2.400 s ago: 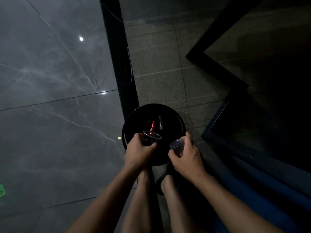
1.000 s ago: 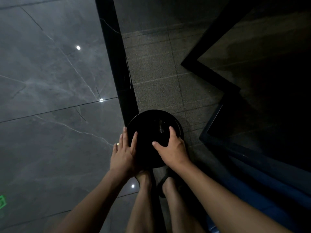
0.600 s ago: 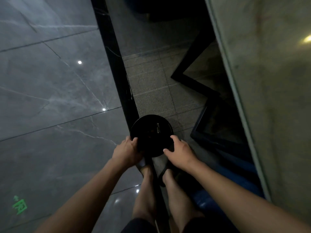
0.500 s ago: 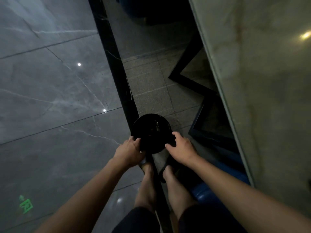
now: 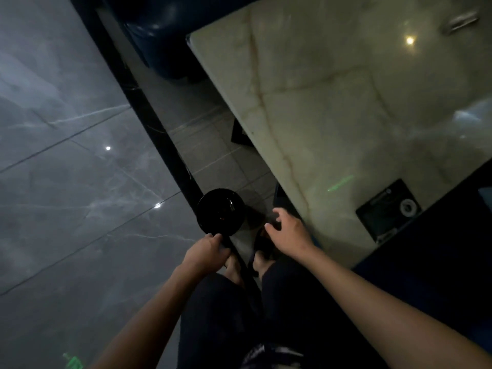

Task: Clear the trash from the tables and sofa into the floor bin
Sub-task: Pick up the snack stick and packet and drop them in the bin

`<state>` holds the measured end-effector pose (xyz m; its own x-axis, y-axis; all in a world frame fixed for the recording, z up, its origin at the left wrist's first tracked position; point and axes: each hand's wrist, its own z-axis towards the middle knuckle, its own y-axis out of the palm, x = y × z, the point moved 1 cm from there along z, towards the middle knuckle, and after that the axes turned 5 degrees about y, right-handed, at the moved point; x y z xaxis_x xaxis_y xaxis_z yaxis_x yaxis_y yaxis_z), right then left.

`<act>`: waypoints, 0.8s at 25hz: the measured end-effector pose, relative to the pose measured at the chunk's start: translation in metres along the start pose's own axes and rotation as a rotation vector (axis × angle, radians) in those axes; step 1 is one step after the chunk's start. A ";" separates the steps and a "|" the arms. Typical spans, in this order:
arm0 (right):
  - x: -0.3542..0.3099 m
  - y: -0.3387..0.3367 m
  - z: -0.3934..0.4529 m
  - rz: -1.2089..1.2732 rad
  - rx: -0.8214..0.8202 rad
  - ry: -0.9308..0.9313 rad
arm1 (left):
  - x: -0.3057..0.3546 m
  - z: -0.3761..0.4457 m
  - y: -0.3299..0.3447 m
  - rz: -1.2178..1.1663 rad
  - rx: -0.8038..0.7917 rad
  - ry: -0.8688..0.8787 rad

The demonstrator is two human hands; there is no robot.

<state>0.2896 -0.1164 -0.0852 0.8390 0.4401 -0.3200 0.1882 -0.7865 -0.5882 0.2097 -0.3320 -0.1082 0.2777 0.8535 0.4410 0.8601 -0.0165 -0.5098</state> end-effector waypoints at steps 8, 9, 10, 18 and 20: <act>0.062 -0.049 -0.045 0.245 0.233 0.017 | 0.119 -0.004 -0.008 0.405 0.001 0.425; 0.076 -0.057 -0.047 0.249 0.290 0.022 | 0.139 0.001 -0.009 0.450 0.005 0.483; 0.089 -0.065 -0.048 0.256 0.336 0.034 | 0.159 0.007 -0.012 0.481 0.016 0.519; 0.197 -0.197 0.039 0.172 0.407 0.061 | 0.318 0.125 -0.042 0.565 0.145 0.584; 0.202 -0.223 0.062 0.082 0.480 0.047 | 0.335 0.140 -0.058 0.592 0.179 0.586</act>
<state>0.3853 0.1752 -0.0647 0.8656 0.3560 -0.3520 -0.1267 -0.5245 -0.8419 0.1928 0.0279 -0.0339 0.8795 0.3221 0.3503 0.4360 -0.2504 -0.8644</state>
